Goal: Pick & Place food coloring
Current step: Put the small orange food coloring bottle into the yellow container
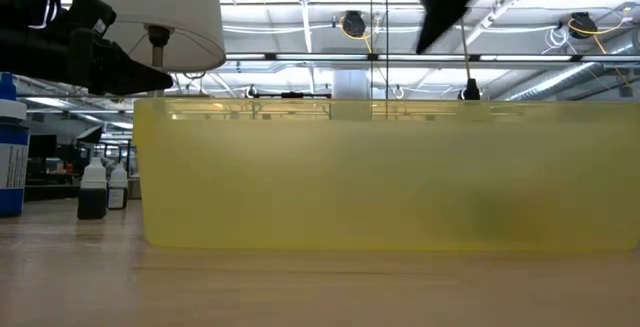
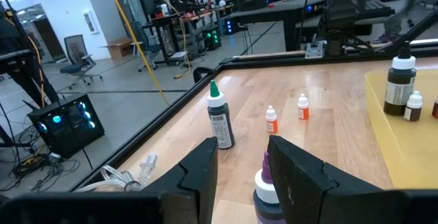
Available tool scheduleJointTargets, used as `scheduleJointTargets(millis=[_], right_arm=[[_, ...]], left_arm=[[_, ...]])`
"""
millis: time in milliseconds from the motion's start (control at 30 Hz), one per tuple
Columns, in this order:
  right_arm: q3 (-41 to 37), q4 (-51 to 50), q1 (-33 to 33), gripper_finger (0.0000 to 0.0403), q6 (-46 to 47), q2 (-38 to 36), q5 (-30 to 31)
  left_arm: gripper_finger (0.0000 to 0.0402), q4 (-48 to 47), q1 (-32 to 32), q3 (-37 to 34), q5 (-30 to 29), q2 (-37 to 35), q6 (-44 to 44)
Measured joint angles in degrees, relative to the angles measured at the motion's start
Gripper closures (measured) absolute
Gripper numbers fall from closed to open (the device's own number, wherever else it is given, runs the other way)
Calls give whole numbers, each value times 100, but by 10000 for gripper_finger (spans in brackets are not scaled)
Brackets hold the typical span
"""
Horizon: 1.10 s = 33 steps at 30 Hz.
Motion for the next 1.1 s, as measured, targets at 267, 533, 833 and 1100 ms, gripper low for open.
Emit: scheduleJointTargets(millis=[267, 533, 833, 1100], right_arm=[[2061, -995, -1593, 178, -957, 714, -169], [2141, -1632, -2333, 187, -1752, 1858, -555], [452, -819, -2413, 180, -2030, 1976, -637], [-375, 221, -2409, 179, -2226, 1976, -639]], left_arm=[[270, -3, 0, 0, 0, 0, 1], [270, -1, -1, 0, 0, -2, 1], [270, 1, 0, 0, 0, -2, -1], [270, -1, 0, 0, 0, 0, 1]])
